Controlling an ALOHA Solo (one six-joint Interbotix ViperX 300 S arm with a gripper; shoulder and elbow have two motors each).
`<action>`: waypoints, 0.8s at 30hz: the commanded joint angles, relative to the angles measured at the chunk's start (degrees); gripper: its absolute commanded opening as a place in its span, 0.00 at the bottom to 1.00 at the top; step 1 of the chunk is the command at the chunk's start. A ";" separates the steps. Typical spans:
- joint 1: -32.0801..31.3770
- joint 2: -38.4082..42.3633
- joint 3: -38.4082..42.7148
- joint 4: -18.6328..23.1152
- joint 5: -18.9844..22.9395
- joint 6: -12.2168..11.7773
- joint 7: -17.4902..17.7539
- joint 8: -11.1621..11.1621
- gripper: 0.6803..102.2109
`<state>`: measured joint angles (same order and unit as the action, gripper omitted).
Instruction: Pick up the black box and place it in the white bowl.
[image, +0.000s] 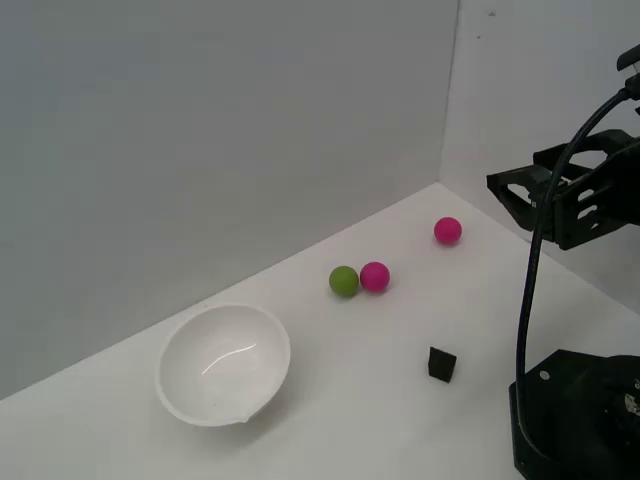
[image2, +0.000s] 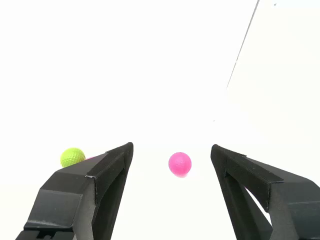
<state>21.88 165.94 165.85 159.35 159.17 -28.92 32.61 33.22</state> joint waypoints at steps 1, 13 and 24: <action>-4.92 4.22 4.48 0.18 0.09 -0.53 0.62 -0.18 0.80; -6.06 4.04 4.31 0.09 0.09 -0.44 0.70 -0.18 0.74; -12.66 -3.52 -3.43 -2.64 -2.55 -0.53 2.81 -0.79 0.74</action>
<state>10.37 164.71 164.53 158.55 158.64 -28.83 34.98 32.26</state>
